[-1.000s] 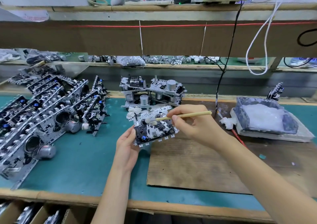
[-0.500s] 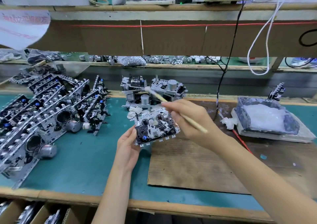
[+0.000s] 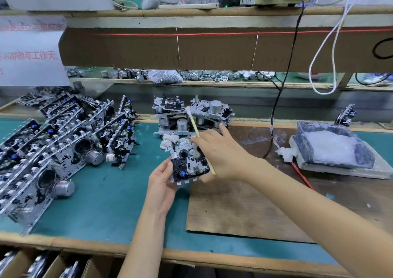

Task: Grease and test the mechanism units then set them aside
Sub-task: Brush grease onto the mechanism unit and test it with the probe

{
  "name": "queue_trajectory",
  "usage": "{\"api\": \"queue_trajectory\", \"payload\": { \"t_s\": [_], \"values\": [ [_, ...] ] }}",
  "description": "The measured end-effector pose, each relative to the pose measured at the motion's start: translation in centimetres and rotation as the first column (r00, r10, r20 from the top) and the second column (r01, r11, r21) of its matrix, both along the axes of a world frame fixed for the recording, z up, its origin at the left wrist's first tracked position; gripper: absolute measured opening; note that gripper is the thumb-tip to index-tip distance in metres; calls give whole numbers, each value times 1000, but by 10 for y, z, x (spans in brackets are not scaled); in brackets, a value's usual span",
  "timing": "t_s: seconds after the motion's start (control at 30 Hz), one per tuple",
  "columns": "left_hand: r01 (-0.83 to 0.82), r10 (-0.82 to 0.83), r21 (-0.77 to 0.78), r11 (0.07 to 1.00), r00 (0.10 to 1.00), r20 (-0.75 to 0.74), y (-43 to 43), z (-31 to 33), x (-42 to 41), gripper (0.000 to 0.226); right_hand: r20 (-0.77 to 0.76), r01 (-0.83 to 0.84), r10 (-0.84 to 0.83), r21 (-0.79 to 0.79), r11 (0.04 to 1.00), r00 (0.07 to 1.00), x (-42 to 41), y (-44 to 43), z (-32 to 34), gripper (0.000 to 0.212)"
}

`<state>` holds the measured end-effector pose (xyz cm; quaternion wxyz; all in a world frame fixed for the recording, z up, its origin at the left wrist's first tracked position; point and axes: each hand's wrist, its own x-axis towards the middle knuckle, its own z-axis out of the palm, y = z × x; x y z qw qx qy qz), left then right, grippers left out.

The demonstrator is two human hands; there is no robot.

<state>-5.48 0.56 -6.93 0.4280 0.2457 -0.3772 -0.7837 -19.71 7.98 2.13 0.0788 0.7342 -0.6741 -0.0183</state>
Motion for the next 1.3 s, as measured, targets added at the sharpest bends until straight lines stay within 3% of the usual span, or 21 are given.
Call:
{"api": "queue_trajectory", "payload": {
  "t_s": [0.1,0.17,0.23,0.4,0.8,1.3],
  "values": [
    [-22,22,19,1000,1000,-22,-1,0,1,24,208,-24,34,-52,998,978,-3,10,7,92],
    [-42,42,36,998,999,-14,-2,-1,1,24,453,-41,146,-233,972,880,-3,20,12,61],
    [-64,65,45,997,998,-13,-4,-1,1,23,558,-36,273,-398,917,783,-1,30,15,37],
    [-92,93,30,995,995,-31,-3,0,0,24,468,-99,396,-541,835,790,3,49,23,23],
    [-109,109,26,994,994,4,-1,2,0,23,558,-73,334,-438,896,759,6,54,19,18],
    [-98,98,36,995,995,4,-1,3,0,24,445,-162,357,-418,894,821,5,52,18,19]
  ]
}}
